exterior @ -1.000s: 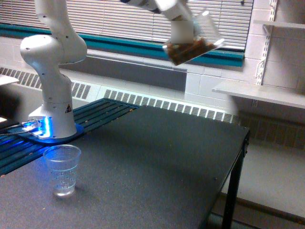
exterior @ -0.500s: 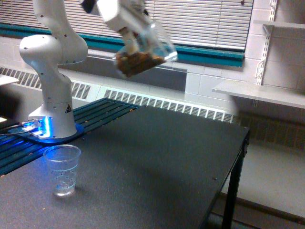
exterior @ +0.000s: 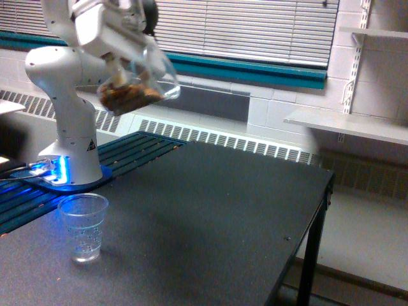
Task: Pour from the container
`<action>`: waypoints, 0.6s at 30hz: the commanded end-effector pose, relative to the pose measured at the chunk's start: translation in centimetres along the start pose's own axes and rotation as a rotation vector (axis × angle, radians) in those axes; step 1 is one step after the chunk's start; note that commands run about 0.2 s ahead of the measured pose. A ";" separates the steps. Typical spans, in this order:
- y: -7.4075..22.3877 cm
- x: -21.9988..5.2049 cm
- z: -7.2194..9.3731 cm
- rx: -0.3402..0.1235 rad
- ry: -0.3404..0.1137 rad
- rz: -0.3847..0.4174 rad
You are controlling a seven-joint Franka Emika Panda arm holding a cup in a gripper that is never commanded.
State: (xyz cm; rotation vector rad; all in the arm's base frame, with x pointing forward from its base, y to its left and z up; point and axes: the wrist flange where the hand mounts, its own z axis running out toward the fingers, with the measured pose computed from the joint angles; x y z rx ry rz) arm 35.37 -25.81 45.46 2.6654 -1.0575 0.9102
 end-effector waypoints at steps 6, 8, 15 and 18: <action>4.1 -5.8 0.7 -0.050 -0.036 -0.059; 4.7 -7.0 1.1 -0.057 -0.050 -0.066; 7.1 -9.7 1.2 -0.102 -0.089 -0.042; 8.1 -10.7 0.9 -0.120 -0.100 -0.037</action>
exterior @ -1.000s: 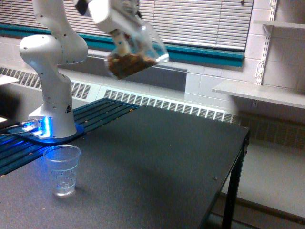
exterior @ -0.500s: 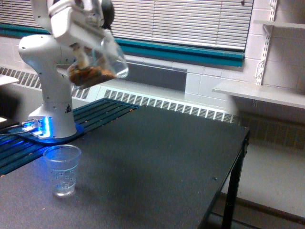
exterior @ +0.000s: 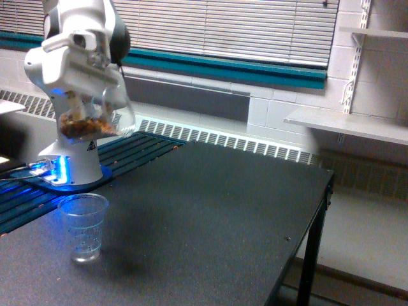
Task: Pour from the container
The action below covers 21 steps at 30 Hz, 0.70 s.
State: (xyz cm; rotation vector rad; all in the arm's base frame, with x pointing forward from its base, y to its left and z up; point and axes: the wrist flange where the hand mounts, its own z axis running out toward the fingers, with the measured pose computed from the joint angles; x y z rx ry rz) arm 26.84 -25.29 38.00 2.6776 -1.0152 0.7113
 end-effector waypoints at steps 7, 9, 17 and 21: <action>4.1 -2.7 -1.1 -0.077 -0.017 0.031; 4.5 -3.0 -1.2 -0.088 -0.023 0.031; 4.9 -4.0 -1.2 -0.099 -0.041 0.032; 4.8 -4.3 -1.0 -0.102 -0.047 0.017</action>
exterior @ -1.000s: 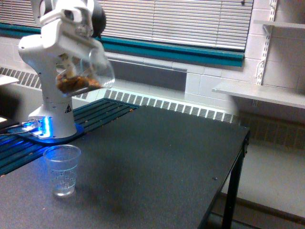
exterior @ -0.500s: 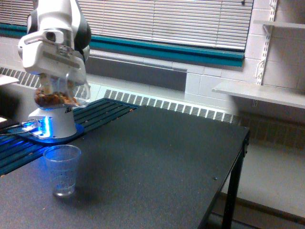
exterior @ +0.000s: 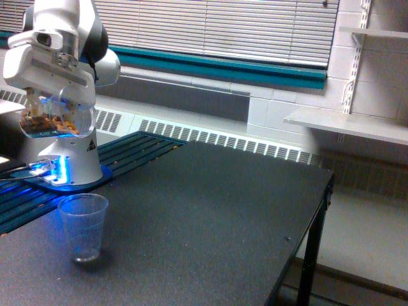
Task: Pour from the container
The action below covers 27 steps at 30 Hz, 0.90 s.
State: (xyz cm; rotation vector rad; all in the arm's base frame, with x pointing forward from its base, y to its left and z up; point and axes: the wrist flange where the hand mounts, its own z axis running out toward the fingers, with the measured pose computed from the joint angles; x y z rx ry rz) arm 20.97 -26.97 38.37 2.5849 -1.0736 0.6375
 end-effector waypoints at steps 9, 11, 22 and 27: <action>-0.1 -2.4 1.5 -0.016 -0.060 -0.055; 0.1 -2.5 1.8 -0.023 -0.070 -0.060; 0.6 -2.6 3.0 -0.056 -0.093 -0.088; 0.4 -2.4 3.5 -0.064 -0.092 -0.096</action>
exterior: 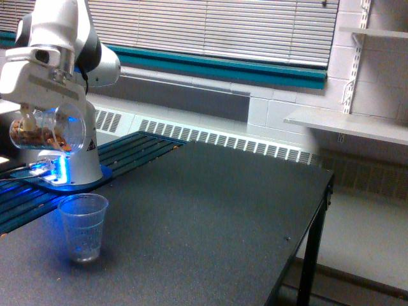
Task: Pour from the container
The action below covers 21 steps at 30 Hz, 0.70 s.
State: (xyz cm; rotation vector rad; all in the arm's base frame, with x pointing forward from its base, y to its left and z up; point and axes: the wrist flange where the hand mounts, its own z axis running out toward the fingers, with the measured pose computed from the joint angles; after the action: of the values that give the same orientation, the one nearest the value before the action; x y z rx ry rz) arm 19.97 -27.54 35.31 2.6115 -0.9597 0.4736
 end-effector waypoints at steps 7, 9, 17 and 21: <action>-1.2 0.0 1.7 -0.009 -0.014 -0.022; -1.3 0.2 1.9 -0.010 -0.014 -0.032; -1.4 0.5 2.6 -0.026 -0.015 -0.078; -1.2 0.6 2.8 -0.039 -0.015 -0.101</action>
State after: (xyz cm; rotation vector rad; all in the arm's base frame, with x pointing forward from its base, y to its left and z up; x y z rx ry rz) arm 21.61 -28.08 32.86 2.6266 -0.8245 0.3949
